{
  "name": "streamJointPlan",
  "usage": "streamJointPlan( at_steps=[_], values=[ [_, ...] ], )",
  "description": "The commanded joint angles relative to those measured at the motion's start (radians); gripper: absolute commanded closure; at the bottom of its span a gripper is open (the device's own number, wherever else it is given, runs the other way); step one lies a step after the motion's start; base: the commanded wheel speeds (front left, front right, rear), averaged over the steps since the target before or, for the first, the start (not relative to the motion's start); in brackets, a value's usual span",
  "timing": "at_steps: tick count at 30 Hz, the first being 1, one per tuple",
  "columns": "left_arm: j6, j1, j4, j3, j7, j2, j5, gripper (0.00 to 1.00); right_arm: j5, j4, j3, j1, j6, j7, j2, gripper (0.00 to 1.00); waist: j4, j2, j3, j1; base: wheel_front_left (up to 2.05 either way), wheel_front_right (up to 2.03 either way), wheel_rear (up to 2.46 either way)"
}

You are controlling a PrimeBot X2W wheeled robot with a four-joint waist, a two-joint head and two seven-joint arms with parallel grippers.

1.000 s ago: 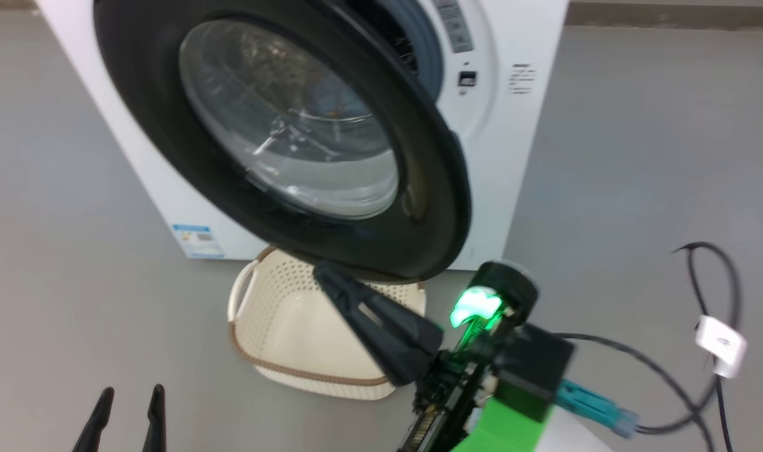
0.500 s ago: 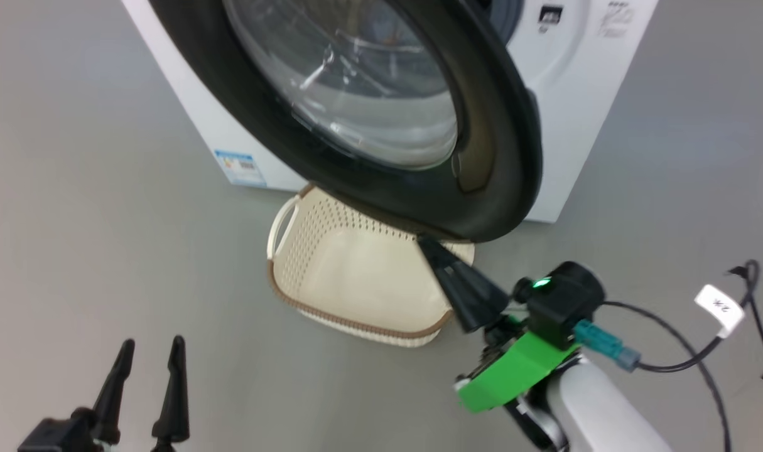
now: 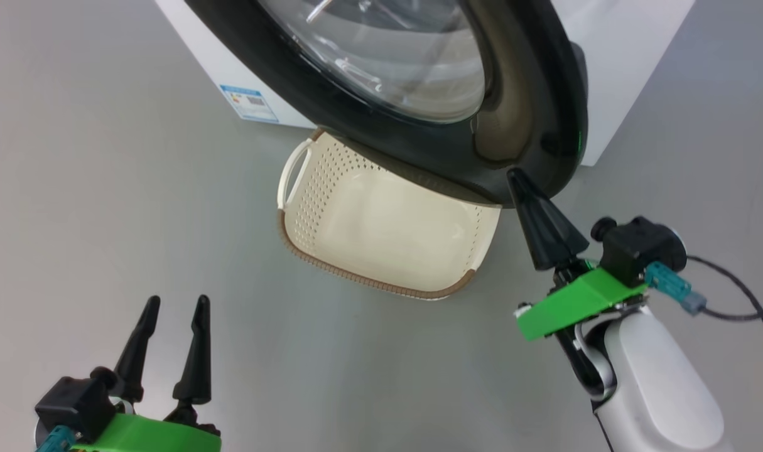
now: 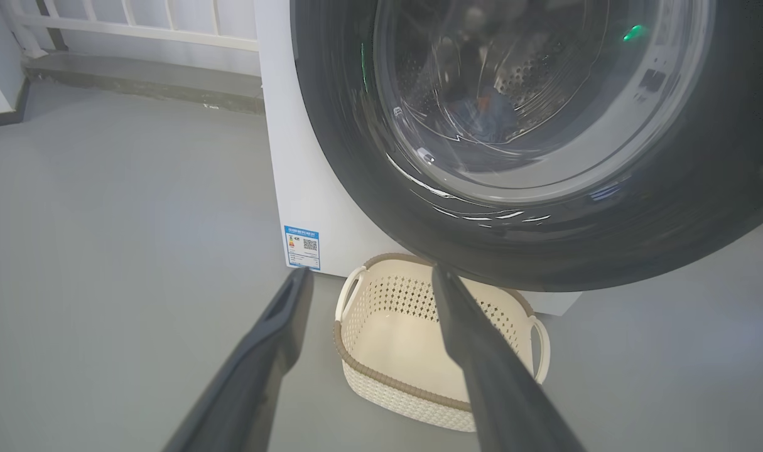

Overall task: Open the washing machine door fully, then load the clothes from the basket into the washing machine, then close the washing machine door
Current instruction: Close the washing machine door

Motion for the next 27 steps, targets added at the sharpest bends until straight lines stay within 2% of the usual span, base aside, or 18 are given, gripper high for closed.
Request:
streamJointPlan(
  at_steps=[1, 13, 18, 27],
  values=[
    [-0.002, -0.029, -0.013, 0.027, -0.006, 0.025, -0.008, 0.0, -0.013, -0.009, 0.012, -0.038, 0.009, -0.011, 0.018, 1.0, 0.015, 0.0, 0.026, 0.0, 0.0, 0.0, 0.0],
    [-0.002, -0.066, -0.011, -0.002, -0.006, 0.025, -0.034, 0.0, -0.052, 0.063, -0.083, -0.164, 0.009, -0.017, 0.018, 1.0, 0.035, 0.0, 0.088, 0.0, 0.0, 0.0, 0.0],
    [-0.002, -0.09, -0.02, -0.018, -0.006, 0.018, -0.037, 0.0, -0.079, 0.103, -0.151, -0.239, 0.009, -0.018, 0.018, 1.0, 0.043, 0.0, 0.135, 0.0, 0.0, 0.0, 0.0],
    [-0.002, -0.136, -0.029, -0.045, -0.006, 0.012, -0.05, 0.0, -0.15, 0.197, -0.212, -0.402, 0.009, -0.009, 0.018, 1.0, 0.069, 0.0, 0.196, 0.0, 0.0, 0.0, 0.0]
  ],
)
